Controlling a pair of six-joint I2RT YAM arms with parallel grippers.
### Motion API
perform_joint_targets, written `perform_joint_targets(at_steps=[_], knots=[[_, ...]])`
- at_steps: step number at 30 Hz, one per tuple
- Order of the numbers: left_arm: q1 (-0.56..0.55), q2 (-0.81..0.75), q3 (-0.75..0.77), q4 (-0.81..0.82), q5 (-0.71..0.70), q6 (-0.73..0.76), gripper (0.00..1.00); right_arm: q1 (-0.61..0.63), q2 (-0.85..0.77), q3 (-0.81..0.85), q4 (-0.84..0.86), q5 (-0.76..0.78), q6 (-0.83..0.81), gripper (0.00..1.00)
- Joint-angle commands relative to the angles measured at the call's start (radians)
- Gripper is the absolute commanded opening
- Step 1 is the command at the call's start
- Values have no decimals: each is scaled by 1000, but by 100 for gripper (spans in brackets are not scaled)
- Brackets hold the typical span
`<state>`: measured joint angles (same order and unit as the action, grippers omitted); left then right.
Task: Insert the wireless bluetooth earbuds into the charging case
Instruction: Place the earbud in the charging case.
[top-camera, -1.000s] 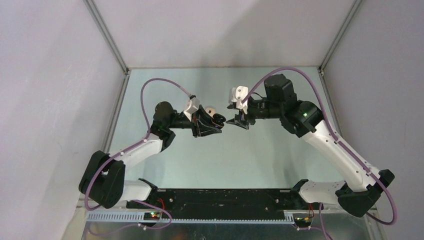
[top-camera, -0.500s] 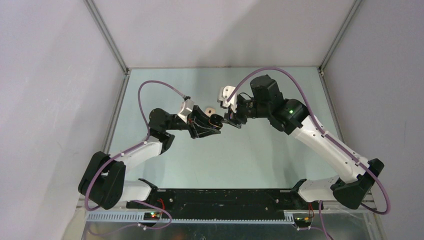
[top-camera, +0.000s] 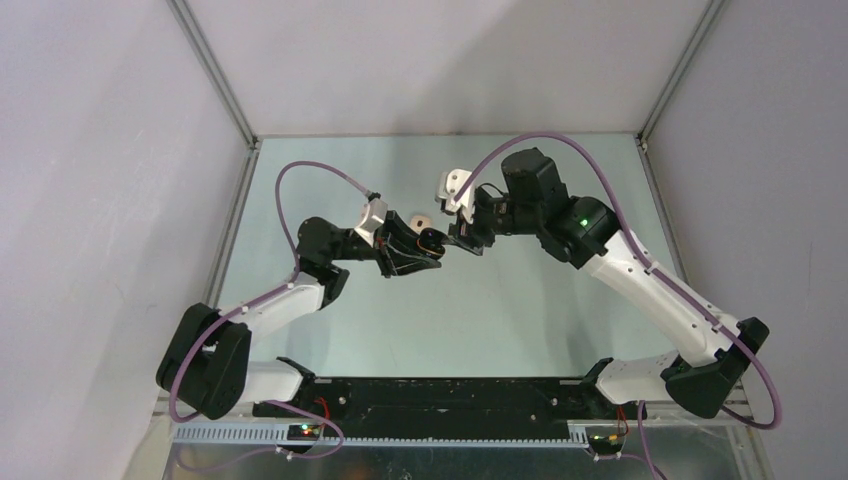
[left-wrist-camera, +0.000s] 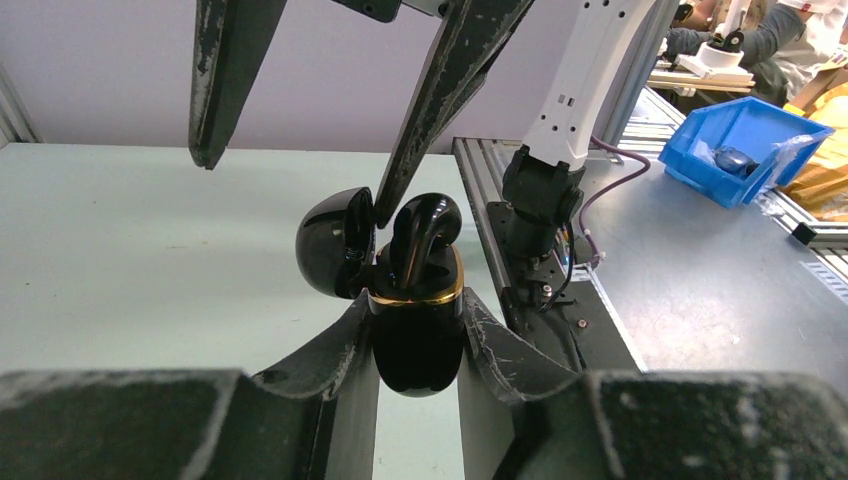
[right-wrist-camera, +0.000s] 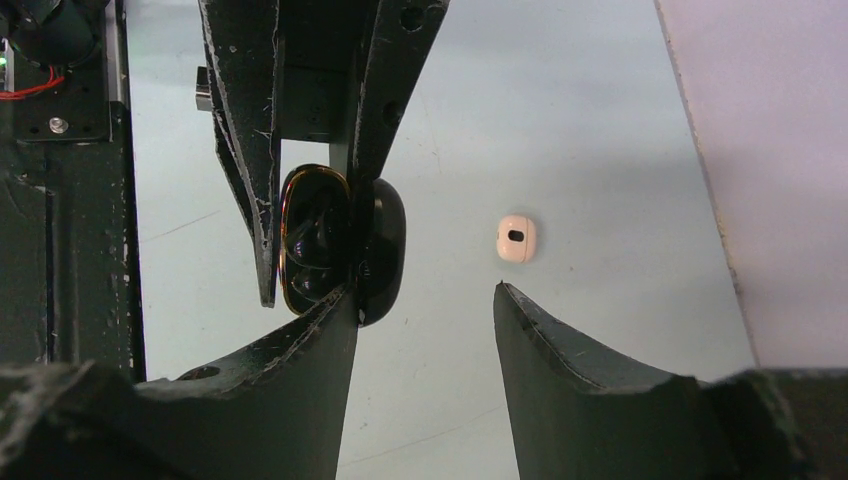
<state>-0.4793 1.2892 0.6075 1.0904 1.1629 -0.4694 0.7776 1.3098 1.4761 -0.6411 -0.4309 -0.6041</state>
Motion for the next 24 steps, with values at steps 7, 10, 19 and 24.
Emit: perform_joint_targets(at_steps=[7,10,19,24], knots=[[6,-28,-4,7,-15,21,10,-11,-49,58,-30,-31,-23,57],[5,-28,-3,3,-14,23,10,-11,-49,58,-40,-69,-23,57],[5,-29,-2,-5,-15,27,10,-9,-29,69,-37,-139,12,57],[5,-30,-1,-5,-12,27,10,2,-9,67,-12,-90,25,57]])
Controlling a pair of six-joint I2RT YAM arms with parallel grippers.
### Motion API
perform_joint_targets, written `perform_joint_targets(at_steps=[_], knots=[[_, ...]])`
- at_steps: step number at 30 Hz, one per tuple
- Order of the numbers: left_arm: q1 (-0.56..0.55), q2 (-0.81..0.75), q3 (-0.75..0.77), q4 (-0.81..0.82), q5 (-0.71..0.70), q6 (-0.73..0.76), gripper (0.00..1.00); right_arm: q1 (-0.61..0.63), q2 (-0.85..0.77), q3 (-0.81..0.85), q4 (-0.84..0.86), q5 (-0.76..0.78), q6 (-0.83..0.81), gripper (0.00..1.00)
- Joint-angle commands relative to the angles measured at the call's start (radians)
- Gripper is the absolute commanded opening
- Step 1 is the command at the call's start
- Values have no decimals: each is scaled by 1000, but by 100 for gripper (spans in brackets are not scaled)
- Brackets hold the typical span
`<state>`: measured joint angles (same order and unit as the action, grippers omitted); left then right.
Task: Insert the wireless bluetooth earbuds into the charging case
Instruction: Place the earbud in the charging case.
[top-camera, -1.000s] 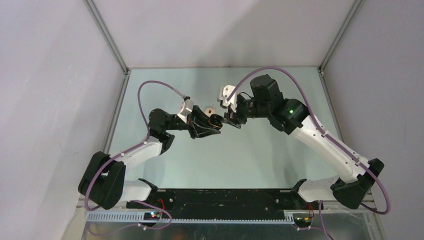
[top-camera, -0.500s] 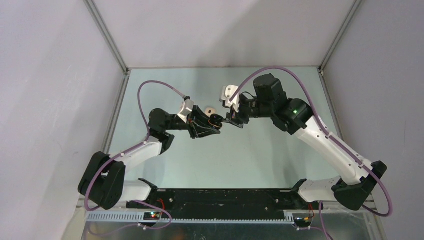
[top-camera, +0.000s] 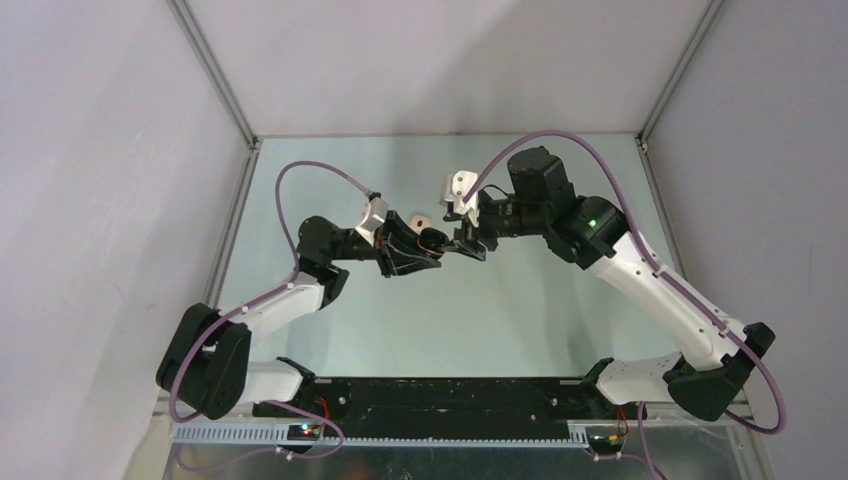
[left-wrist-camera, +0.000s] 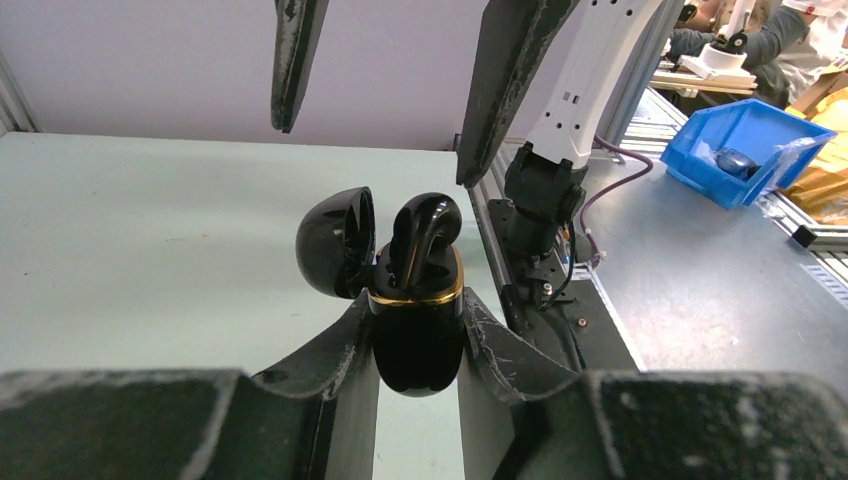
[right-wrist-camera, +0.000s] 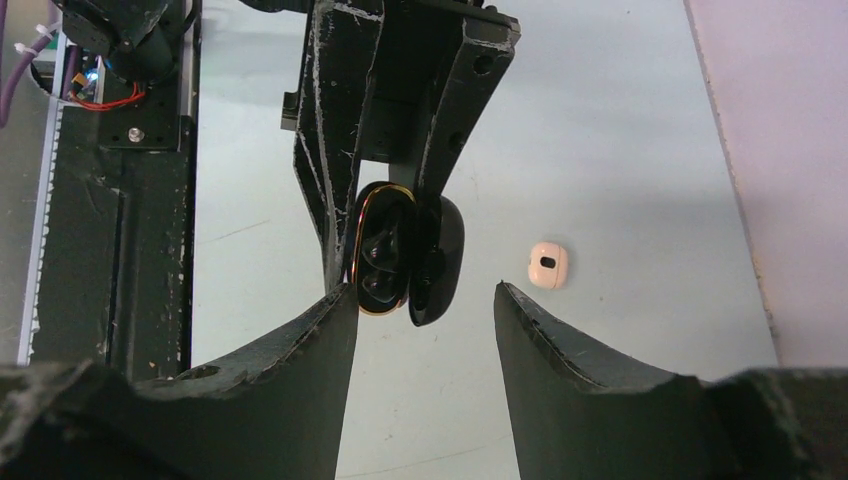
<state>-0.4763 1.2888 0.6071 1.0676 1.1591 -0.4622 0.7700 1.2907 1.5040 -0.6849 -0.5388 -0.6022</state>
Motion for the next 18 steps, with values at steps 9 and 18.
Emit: perform_joint_targets(at_steps=[9,18], knots=[[2,-31,-3,17,-5,22,10,30,45,40,52,59,30,59],[1,-38,-6,-21,1,58,10,27,52,60,47,54,40,59]])
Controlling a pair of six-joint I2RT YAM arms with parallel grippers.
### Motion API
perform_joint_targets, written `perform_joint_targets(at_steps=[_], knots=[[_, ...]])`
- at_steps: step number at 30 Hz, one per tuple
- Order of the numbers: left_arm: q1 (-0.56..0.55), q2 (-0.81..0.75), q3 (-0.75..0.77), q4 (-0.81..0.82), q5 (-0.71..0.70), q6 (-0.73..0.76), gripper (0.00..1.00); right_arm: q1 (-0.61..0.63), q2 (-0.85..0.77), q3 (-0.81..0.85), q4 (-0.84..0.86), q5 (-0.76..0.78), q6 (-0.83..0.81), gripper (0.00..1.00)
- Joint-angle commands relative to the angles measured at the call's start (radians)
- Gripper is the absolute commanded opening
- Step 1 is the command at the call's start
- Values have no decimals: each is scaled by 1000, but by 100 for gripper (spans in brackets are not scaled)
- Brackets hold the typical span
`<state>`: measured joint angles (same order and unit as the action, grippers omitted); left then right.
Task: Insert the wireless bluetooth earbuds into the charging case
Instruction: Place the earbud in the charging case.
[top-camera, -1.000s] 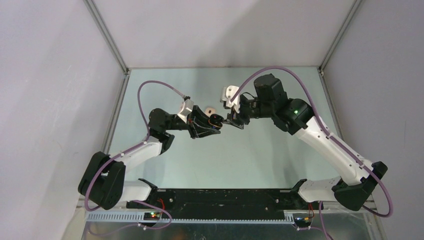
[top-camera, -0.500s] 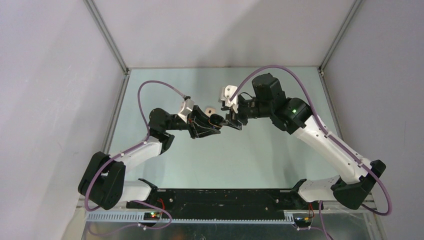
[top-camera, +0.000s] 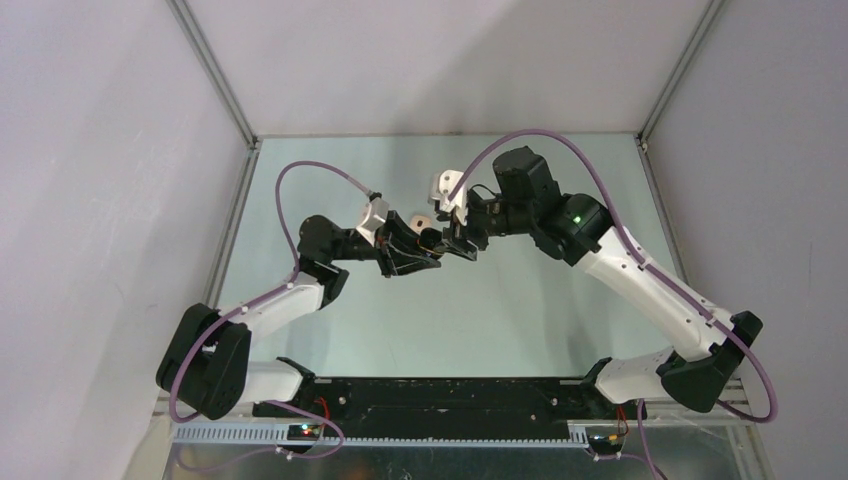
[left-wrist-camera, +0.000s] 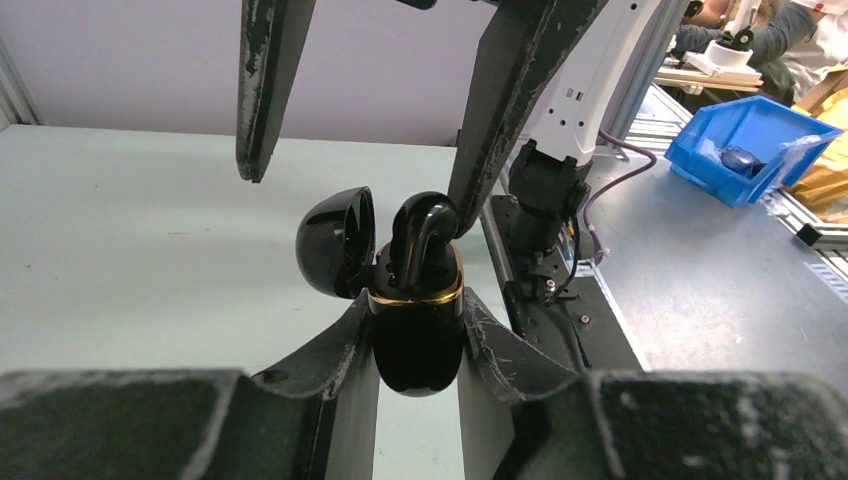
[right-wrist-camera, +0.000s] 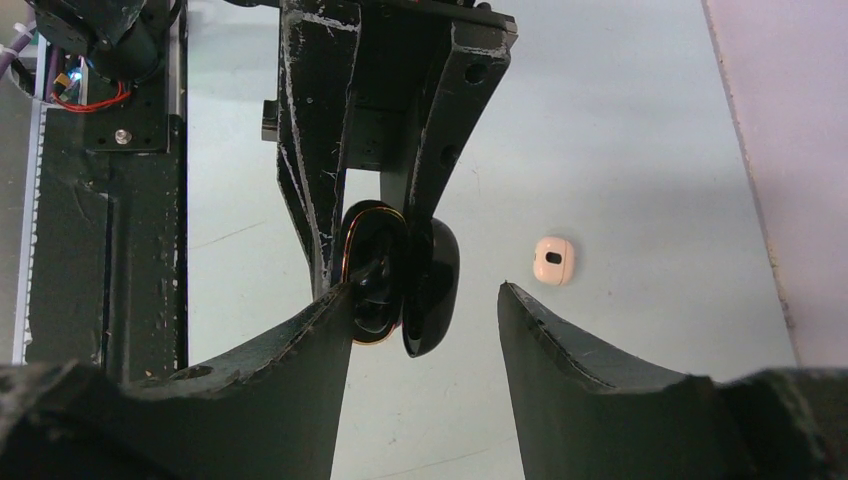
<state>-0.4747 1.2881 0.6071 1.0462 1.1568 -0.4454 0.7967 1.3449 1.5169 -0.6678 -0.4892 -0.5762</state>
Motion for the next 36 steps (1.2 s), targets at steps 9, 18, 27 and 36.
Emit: perform_joint_targets(at_steps=[9,18,27,36], knots=[[-8,-39,-6,-21,11,67,11,-6,5,49,34,5,7,59],[-18,-40,-4,-72,22,111,11,-4,21,74,19,-1,5,59],[-19,-37,-1,-73,19,110,11,10,32,74,7,-21,-8,55],[-19,-34,-6,-18,21,74,10,26,44,89,-16,-38,-17,45]])
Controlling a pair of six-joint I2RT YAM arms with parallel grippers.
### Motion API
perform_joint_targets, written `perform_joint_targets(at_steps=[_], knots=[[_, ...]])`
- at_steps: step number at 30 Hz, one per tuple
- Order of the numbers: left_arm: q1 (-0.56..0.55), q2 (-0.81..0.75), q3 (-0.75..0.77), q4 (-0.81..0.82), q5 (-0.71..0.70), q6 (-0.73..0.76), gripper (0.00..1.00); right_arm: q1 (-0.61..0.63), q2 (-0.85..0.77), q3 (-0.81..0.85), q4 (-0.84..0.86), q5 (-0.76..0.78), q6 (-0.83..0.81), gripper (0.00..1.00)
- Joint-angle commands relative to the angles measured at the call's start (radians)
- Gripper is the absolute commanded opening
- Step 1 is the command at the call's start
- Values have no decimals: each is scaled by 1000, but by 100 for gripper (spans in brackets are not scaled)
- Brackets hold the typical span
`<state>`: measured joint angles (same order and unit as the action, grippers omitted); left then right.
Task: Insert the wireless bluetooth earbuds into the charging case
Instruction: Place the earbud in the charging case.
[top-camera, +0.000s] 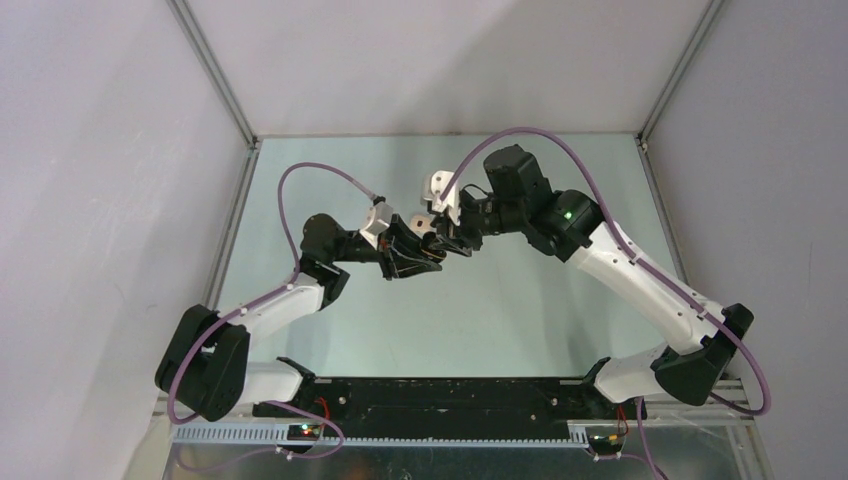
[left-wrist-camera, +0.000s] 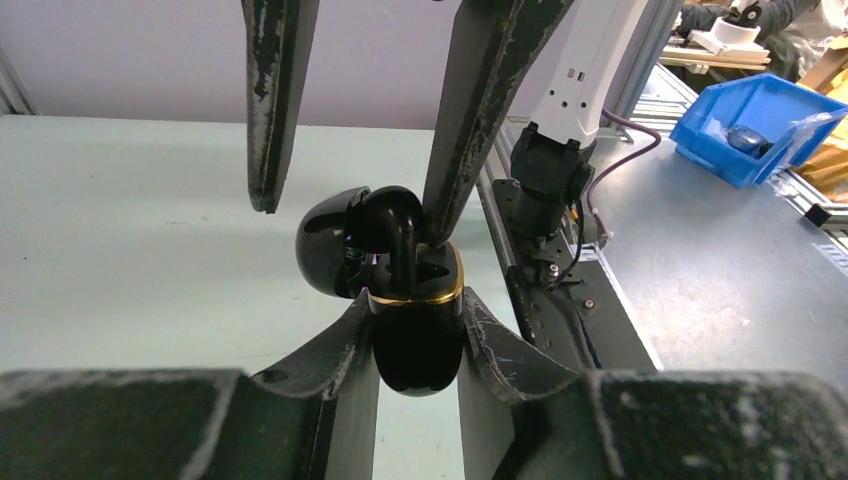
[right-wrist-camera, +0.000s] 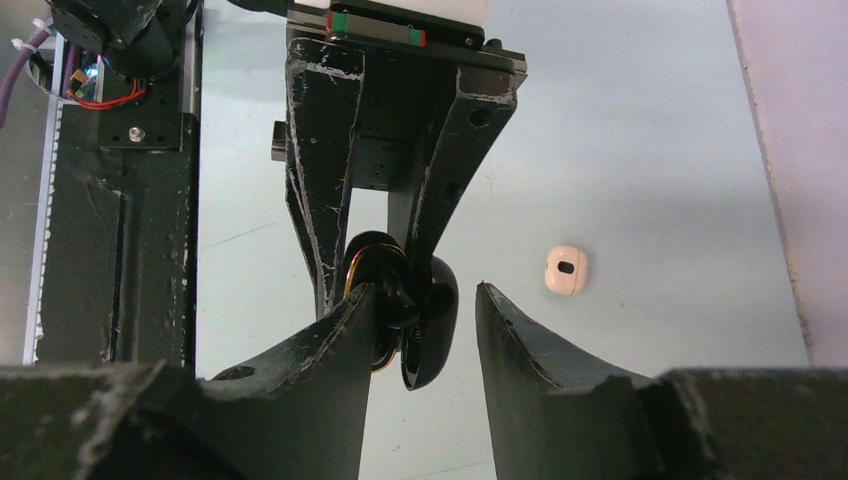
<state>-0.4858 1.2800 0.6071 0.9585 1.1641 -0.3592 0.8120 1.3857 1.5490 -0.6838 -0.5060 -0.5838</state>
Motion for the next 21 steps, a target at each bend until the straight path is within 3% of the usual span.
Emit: perform_joint_targets(at_steps=[1,12,21], knots=[[-8,-24,-7,85,15,-23,11,11,4,62,-2,-22,-11,45],[-8,-25,-12,95,17,-28,11,-31,-20,126,-55,-141,19,51],[-8,-30,-12,108,19,-41,11,-38,-20,66,17,22,13,52]])
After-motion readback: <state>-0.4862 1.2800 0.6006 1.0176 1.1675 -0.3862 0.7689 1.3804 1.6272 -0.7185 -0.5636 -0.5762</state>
